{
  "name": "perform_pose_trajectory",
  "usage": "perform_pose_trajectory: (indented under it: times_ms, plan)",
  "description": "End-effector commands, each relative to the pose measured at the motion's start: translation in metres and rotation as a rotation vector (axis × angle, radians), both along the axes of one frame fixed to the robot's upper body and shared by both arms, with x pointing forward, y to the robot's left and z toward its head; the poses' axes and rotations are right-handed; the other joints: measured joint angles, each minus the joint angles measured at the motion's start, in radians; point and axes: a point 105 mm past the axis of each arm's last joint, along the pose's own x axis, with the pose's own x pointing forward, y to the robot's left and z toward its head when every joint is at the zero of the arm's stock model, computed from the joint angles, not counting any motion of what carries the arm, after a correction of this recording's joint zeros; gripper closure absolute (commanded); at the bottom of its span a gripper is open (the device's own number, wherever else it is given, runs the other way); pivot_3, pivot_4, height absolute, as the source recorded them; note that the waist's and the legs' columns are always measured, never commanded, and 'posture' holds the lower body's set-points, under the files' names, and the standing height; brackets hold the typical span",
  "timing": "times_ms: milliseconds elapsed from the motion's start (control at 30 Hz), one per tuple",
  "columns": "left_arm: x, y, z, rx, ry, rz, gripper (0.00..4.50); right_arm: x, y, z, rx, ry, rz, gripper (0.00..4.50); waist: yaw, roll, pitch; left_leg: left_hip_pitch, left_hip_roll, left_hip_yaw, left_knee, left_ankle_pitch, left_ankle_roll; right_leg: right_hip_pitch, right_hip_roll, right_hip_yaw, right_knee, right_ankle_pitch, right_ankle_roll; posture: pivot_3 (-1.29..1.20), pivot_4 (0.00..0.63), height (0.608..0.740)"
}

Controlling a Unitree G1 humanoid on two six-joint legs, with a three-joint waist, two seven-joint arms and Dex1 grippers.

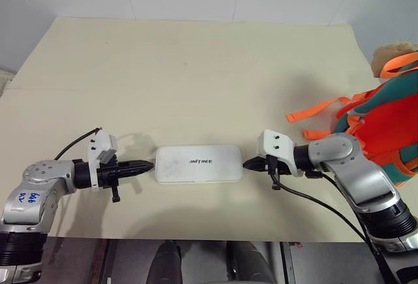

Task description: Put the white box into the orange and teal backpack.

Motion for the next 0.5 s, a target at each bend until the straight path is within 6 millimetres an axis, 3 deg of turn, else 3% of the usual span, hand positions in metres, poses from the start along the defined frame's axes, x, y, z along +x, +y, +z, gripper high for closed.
perform_pose_trajectory:
  times_ms: [33, 167, 233, 333, 500]
  plan:
    - [0.001, 0.01, 0.017, -0.031, -0.038, 0.039, 4.49, 0.0, -0.002, 0.007, 0.001, -0.051, -0.002, 4.5, 0.0, 0.0, 0.0, 0.0, 0.0, 0.0, 0.0, 0.0, 0.0, 0.0, 0.0, 0.0, 0.0, 0.0, 0.0, 0.0, 0.15, 0.74]
    - [0.001, 0.019, 0.02, -0.051, 0.01, 0.091, 4.49, 0.009, -0.018, 0.012, -0.034, -0.091, -0.053, 4.5, 0.0, 0.0, 0.0, 0.0, 0.0, 0.0, 0.0, 0.0, 0.0, 0.0, 0.0, 0.0, 0.0, 0.0, 0.0, 0.0, 0.15, 0.74]
    - [0.001, 0.022, 0.023, -0.09, 0.059, 0.123, 4.12, 0.013, -0.025, 0.015, -0.051, -0.109, -0.07, 4.15, 0.0, 0.0, 0.0, 0.0, 0.0, 0.0, 0.0, 0.0, 0.0, 0.0, 0.0, 0.0, 0.0, 0.0, 0.0, 0.0, 0.15, 0.74]
    - [-0.005, 0.023, 0.022, -0.112, 0.185, 0.123, 3.27, 0.016, -0.032, 0.018, -0.07, -0.122, -0.07, 3.22, -0.001, 0.0, 0.0, 0.0, 0.0, 0.0, 0.001, 0.0, 0.0, 0.0, 0.0, 0.0, 0.001, 0.0, 0.0, 0.0, 0.15, 0.74]
    - [-0.001, 0.022, 0.028, -0.179, 0.207, 0.173, 1.74, 0.021, -0.032, 0.019, -0.072, -0.153, -0.083, 1.55, -0.002, 0.0, 0.0, 0.0, 0.0, 0.0, 0.001, 0.0, 0.001, 0.0, 0.0, 0.0, 0.001, 0.0, 0.0, 0.0, 0.15, 0.74]
